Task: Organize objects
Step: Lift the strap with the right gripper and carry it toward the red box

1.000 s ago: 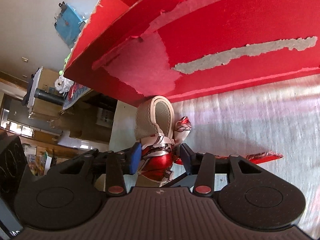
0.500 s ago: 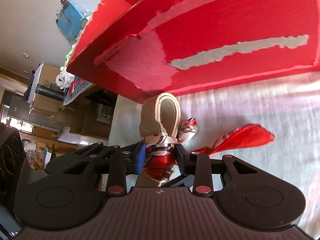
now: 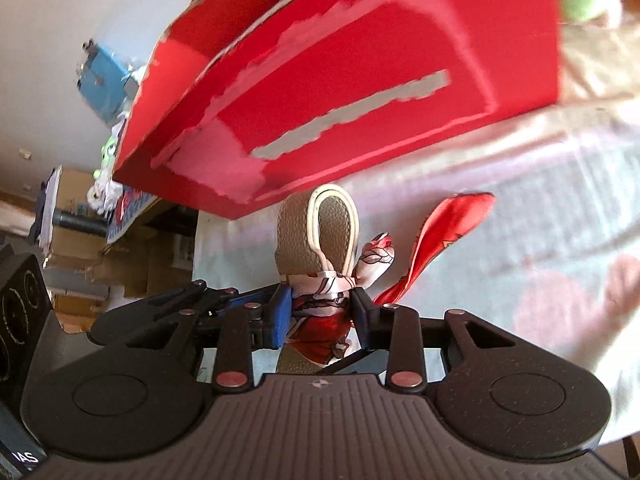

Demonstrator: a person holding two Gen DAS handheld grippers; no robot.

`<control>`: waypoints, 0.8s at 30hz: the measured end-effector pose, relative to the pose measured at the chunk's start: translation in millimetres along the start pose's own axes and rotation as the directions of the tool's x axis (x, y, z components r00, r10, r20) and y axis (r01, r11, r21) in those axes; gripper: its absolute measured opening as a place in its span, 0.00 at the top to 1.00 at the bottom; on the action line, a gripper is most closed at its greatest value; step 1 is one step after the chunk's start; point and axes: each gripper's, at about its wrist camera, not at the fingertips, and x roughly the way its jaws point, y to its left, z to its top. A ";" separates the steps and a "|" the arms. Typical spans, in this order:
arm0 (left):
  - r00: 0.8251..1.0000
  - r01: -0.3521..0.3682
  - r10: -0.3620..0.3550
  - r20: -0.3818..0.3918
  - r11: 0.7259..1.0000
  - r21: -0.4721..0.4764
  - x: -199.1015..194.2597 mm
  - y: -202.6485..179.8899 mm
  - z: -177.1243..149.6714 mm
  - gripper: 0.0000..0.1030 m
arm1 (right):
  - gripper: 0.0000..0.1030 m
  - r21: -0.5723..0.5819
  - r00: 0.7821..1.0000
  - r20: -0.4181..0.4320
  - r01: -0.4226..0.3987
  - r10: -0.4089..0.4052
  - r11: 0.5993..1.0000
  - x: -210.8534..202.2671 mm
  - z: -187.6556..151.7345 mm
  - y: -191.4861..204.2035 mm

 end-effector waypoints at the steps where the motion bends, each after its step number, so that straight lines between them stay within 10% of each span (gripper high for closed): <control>1: 1.000 0.007 -0.007 0.003 1.000 0.013 -0.8 -4.3 1.2 0.31 | 0.65 0.005 1.000 0.010 0.002 -0.002 1.000 -3.9 -0.7 -1.8; 24: 0.999 0.039 -0.038 -0.010 0.984 0.174 -2.1 -62.5 39.7 0.31 | 0.65 0.055 0.981 0.187 0.033 -0.043 0.998 -56.9 -6.7 -11.9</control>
